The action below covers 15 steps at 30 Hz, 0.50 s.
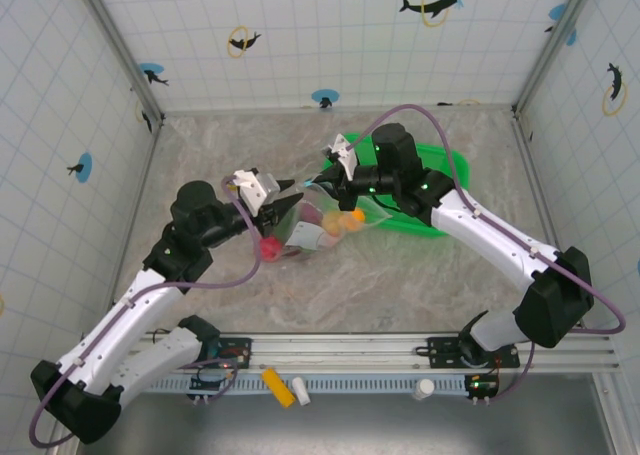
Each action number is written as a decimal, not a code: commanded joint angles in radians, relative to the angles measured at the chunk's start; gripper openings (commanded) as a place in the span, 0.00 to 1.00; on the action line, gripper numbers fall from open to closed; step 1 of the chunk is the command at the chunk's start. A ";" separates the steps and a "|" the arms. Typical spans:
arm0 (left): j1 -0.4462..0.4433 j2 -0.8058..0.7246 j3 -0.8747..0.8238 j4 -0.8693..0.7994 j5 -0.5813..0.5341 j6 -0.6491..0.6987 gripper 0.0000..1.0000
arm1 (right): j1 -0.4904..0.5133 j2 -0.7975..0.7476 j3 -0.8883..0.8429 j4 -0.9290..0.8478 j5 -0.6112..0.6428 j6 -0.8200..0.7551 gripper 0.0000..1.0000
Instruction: Place the food in the zip-top bag and seal the zipper
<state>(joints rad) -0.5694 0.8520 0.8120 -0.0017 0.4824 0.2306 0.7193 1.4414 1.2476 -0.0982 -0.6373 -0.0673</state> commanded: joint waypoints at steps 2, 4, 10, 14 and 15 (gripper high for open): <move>-0.009 0.029 -0.003 0.044 0.045 0.081 0.31 | 0.004 -0.017 0.012 0.056 -0.029 0.020 0.00; -0.013 0.040 -0.002 0.047 0.038 0.104 0.30 | 0.002 -0.016 0.013 0.060 -0.032 0.023 0.00; -0.014 0.061 0.002 0.085 0.037 0.130 0.19 | 0.002 -0.013 0.019 0.053 -0.039 0.029 0.00; -0.016 0.064 0.006 0.096 0.038 0.138 0.00 | -0.007 -0.015 0.019 0.051 -0.041 0.033 0.00; -0.016 0.061 0.002 0.102 0.038 0.138 0.00 | -0.010 -0.013 0.019 0.049 -0.041 0.035 0.00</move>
<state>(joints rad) -0.5781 0.9165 0.8120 0.0475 0.4915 0.3408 0.7174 1.4414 1.2476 -0.0864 -0.6559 -0.0418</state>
